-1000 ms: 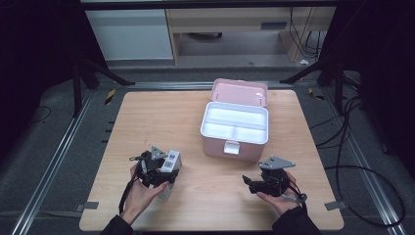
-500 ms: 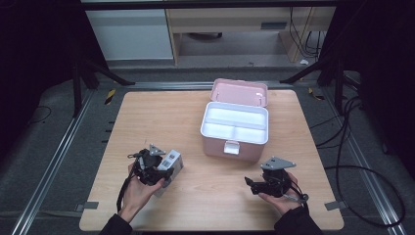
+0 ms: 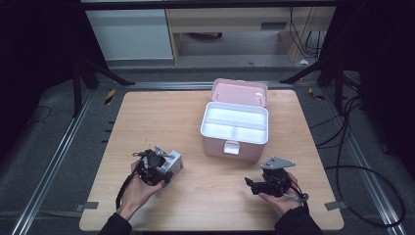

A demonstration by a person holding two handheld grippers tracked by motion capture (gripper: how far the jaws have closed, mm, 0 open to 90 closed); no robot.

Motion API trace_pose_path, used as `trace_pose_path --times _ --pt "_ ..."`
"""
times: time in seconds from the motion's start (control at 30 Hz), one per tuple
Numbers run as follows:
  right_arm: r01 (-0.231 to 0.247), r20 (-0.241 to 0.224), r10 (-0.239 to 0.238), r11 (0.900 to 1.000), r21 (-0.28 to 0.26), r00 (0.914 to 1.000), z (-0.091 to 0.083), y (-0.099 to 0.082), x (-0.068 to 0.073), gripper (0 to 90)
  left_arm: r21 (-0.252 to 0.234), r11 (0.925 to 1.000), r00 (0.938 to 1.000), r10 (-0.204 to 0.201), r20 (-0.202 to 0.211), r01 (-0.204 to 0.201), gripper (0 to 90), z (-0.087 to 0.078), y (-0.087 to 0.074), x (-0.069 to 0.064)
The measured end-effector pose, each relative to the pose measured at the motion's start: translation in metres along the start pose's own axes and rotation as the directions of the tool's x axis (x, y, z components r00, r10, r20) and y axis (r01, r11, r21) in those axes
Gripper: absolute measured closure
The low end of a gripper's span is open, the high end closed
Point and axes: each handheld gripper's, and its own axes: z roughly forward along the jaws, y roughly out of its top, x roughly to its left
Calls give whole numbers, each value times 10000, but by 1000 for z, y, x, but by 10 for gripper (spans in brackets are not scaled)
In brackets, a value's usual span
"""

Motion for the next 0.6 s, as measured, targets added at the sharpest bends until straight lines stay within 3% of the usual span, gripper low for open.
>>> trace_pose_path --times 0.17,0.37,0.6 --pt "-5 -50 5 10000 65 10000 1 0 -1 215 -14 9999 9998 -135 165 135 561 -5 0 4" --pt "-74 -6 74 10000 -41 10000 -1 0 -1 214 -720 9961 9984 -525 -207 509 561 -26 -4 17" --pt "-73 20 73 10000 -66 10000 -2 0 -2 214 -874 9849 9861 -1550 -604 1494 561 -38 -21 49"
